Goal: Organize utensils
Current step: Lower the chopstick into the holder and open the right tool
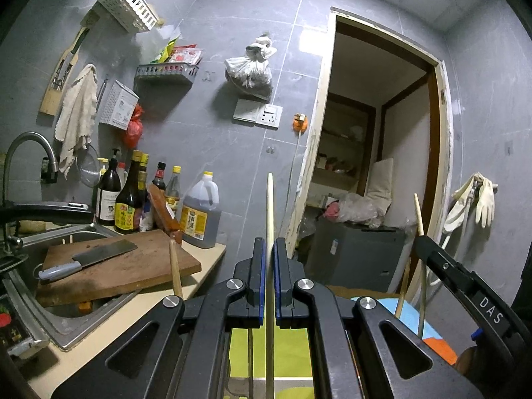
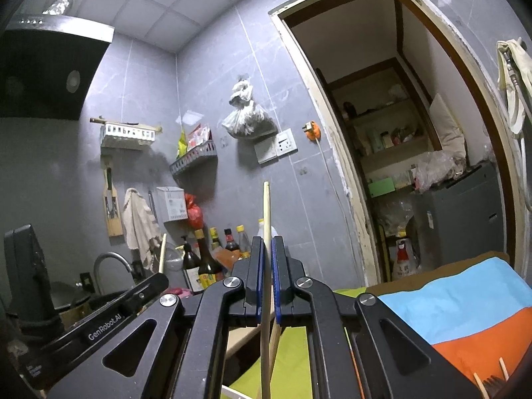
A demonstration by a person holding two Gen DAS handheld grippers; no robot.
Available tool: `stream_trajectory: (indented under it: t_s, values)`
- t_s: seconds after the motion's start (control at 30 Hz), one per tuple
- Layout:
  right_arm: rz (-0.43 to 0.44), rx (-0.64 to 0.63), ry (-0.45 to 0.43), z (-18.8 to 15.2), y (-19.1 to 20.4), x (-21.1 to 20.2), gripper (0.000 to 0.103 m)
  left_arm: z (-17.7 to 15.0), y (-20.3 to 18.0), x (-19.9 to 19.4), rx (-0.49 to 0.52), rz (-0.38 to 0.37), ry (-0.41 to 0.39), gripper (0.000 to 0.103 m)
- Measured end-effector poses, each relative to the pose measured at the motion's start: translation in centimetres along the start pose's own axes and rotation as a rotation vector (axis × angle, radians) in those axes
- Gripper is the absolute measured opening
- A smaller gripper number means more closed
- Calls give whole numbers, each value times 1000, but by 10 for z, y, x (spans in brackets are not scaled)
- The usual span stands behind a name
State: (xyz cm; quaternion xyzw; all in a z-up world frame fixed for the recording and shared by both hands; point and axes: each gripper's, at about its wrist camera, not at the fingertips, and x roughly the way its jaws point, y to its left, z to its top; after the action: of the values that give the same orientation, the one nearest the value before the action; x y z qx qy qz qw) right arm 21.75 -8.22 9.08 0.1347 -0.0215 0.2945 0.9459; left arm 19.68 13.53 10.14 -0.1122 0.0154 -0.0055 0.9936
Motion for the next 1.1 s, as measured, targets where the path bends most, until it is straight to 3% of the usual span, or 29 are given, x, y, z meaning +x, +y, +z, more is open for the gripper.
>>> stream_trajectory:
  t_s: [0.3, 0.77, 0.93, 1.03, 1.1]
  values:
    - [-95, -57, 20, -19, 4, -10, 4, -21, 0, -1, 4, -7, 53, 2]
    - [-97, -52, 119, -33, 3, -18, 5, -38, 4, -15, 3, -21, 119, 3]
    - [-89, -47, 137, -29, 2, -25, 10, -34, 1, -20, -1, -40, 129, 4]
    - [-84, -49, 130, -22, 1, -31, 21, -29, -3, -24, 2, -52, 128, 6]
    - [-83, -53, 124, -16, 0, -36, 24, -24, -9, -27, 14, -63, 134, 17]
